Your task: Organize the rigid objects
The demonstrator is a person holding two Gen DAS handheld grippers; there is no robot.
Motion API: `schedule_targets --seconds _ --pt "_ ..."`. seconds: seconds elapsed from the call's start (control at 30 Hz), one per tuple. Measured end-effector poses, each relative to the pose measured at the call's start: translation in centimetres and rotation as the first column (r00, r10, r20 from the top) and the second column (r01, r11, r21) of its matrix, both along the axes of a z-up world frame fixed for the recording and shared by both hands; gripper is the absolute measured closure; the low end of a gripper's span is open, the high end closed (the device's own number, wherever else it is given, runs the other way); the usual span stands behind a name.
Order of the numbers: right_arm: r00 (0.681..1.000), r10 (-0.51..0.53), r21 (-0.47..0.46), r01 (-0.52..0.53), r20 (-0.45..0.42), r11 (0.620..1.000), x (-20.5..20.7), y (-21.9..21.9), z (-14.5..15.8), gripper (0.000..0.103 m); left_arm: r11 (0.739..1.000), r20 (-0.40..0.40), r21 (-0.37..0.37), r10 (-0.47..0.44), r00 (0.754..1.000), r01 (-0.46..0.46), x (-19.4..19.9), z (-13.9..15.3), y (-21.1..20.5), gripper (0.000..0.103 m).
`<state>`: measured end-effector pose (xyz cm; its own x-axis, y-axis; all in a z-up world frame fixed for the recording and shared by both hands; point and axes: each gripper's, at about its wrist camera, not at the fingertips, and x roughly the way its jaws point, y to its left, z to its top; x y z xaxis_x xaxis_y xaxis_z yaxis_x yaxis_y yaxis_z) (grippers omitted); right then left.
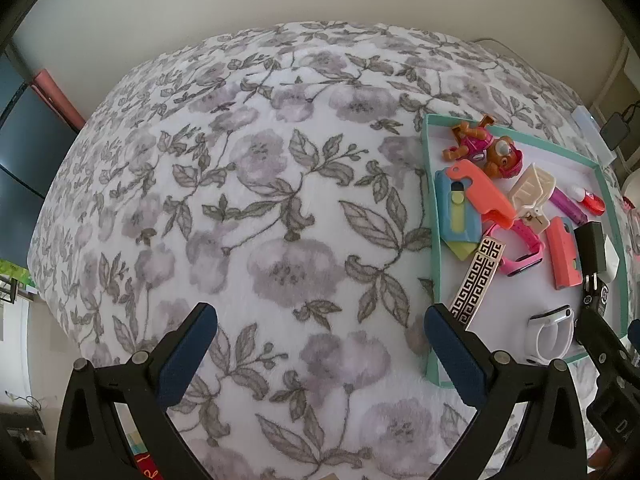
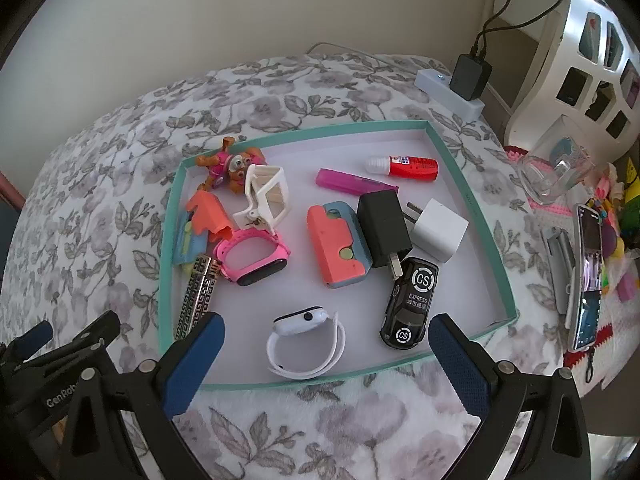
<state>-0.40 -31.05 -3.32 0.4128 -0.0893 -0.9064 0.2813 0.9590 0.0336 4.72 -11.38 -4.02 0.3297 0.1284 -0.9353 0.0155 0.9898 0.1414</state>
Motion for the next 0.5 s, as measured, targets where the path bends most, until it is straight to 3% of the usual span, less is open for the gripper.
schedule_targets --seconds 0.5 --pt "1.0 0.002 0.002 -0.002 0.0 1.0 0.0 0.02 -0.05 0.0 1.0 0.016 0.021 0.02 1.0 -0.02 0.08 0.69 0.28 0.0"
